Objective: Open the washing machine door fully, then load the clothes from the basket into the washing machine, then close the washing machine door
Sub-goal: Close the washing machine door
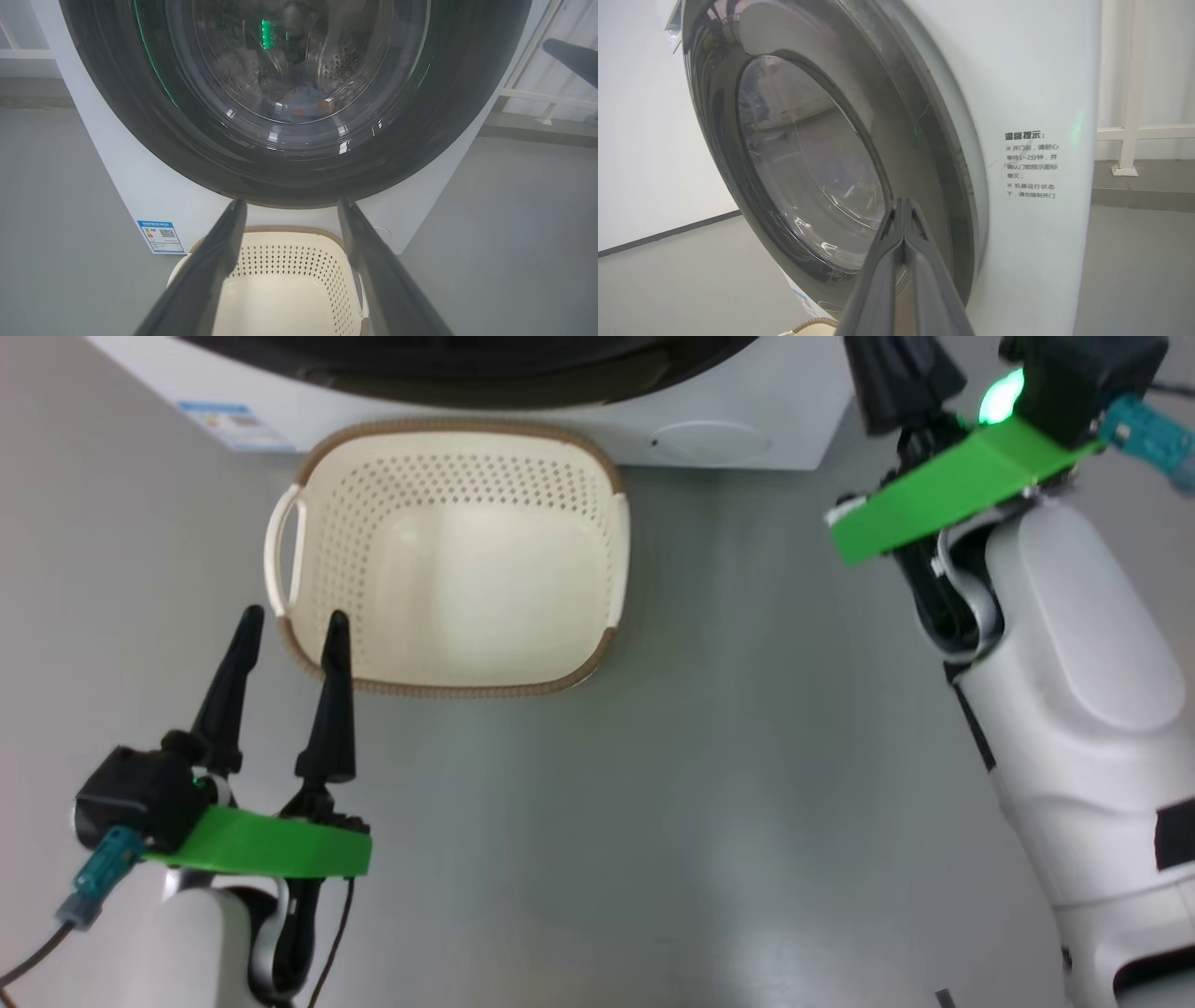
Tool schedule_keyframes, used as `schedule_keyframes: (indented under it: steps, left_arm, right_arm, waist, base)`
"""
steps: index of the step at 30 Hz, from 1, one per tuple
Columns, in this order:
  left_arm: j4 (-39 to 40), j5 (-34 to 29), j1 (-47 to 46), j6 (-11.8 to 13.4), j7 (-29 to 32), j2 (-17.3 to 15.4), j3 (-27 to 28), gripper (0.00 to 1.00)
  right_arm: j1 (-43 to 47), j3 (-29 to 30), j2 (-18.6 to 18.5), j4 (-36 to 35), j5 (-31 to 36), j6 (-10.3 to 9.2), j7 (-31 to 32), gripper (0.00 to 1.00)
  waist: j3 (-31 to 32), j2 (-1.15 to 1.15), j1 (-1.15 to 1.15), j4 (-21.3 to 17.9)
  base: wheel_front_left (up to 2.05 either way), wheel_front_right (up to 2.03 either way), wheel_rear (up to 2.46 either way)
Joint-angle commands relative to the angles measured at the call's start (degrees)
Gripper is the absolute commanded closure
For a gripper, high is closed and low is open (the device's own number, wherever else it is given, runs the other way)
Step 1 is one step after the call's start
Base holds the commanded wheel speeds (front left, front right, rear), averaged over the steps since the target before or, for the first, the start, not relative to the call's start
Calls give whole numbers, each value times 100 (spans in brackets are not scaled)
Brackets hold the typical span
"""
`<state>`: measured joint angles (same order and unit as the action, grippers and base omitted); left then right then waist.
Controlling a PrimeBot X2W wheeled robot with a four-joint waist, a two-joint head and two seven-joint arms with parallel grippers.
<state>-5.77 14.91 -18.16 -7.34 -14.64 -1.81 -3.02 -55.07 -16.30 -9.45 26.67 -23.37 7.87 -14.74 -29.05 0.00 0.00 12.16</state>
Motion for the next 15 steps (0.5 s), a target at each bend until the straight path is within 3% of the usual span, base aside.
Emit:
schedule_keyframes:
  steps: [1, 15]
  left_arm:
    - [132, -62, 161, -14, -36, -202, 240, 0]
    - [213, -158, 650, -14, -36, -331, 576, 0]
  right_arm:
    - [255, -88, 108, -244, -100, -38, -26, 100]
    - [1732, 88, 114, -822, -256, -38, -26, 100]
  waist:
    - [257, 0, 0, -248]
    - [890, 0, 0, -944]
  base:
    - [0, 0, 0]
    - [0, 0, 0]
